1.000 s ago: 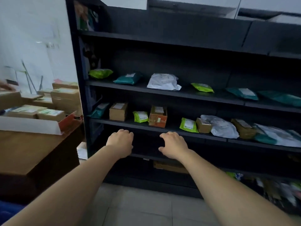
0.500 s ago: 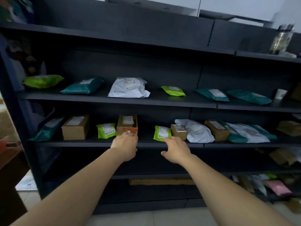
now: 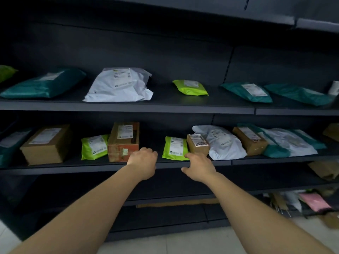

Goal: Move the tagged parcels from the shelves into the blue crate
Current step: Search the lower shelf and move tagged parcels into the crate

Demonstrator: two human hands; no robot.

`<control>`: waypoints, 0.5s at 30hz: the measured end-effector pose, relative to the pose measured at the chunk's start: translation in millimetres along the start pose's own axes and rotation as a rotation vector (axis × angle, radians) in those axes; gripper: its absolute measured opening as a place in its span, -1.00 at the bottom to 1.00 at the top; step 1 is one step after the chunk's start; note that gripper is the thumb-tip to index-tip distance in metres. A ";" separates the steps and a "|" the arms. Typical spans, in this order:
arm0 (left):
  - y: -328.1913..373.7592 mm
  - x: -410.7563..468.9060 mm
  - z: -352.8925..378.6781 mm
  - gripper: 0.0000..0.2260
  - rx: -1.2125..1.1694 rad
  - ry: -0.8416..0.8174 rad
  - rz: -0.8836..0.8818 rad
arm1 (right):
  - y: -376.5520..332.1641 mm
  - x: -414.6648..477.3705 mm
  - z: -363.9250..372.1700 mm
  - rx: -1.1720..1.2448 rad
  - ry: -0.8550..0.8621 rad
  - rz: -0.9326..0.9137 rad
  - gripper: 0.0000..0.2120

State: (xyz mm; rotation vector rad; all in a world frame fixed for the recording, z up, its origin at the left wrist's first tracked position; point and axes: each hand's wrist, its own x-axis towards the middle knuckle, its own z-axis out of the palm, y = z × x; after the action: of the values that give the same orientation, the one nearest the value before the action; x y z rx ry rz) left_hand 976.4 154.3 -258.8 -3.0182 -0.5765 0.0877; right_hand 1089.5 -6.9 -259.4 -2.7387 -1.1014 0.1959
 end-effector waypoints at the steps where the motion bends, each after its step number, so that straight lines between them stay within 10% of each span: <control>1: 2.9 12.0 3.9 -0.67 0.003 -0.016 -0.006 | 7.1 12.3 2.4 0.009 -0.011 -0.006 -0.51; 15: 29.5 162.0 77.1 -0.68 -0.153 -0.209 -0.206 | 81.7 165.1 59.2 0.086 -0.158 -0.082 -0.58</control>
State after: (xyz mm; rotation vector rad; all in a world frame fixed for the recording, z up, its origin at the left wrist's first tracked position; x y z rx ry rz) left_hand 1132.3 191.1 -344.8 -3.0945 -0.9494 0.3678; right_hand 1251.5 57.2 -343.7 -2.6336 -1.2125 0.4436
